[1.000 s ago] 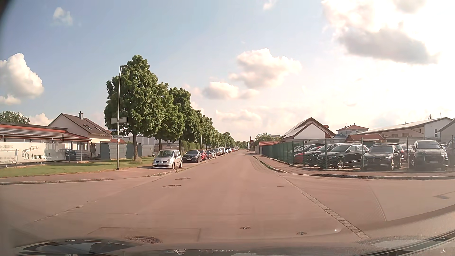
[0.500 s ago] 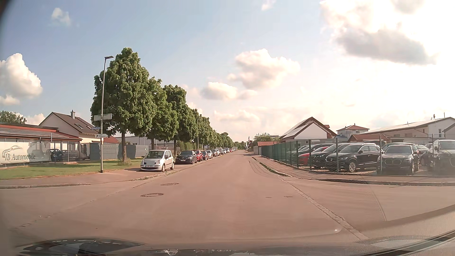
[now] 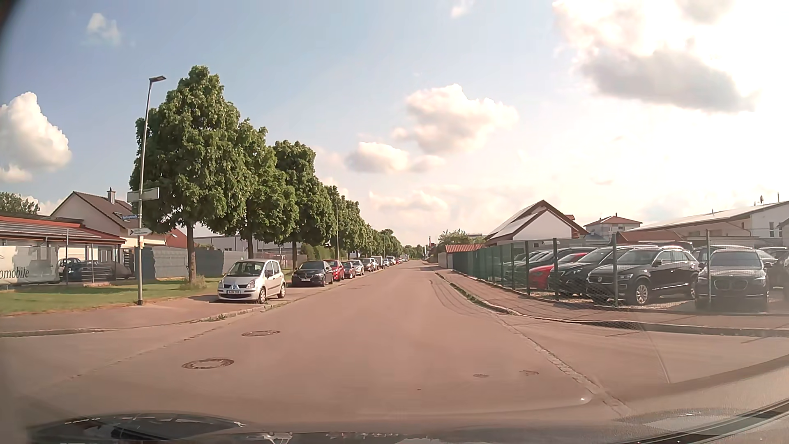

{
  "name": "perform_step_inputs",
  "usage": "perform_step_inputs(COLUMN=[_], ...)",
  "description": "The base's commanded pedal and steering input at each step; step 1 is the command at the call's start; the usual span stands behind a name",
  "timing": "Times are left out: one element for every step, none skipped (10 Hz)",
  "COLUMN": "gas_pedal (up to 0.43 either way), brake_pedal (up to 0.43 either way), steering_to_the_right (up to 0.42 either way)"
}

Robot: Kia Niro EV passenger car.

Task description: Follow the waypoints while adhering to traffic rules and regulations

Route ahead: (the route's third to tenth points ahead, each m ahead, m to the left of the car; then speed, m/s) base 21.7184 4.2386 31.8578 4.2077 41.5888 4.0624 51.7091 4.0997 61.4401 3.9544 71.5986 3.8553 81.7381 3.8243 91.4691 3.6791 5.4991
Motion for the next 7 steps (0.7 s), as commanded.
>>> perform_step_inputs(gas_pedal=[0.209, 0.209, 0.209, 0.209, 0.209, 0.189, 0.15], brake_pedal=[0.012, 0.018, 0.012, 0.012, 0.018, 0.012, 0.018], steering_to_the_right=[0.0, -0.002, -0.002, -0.002, -0.002, -0.002, -0.002])
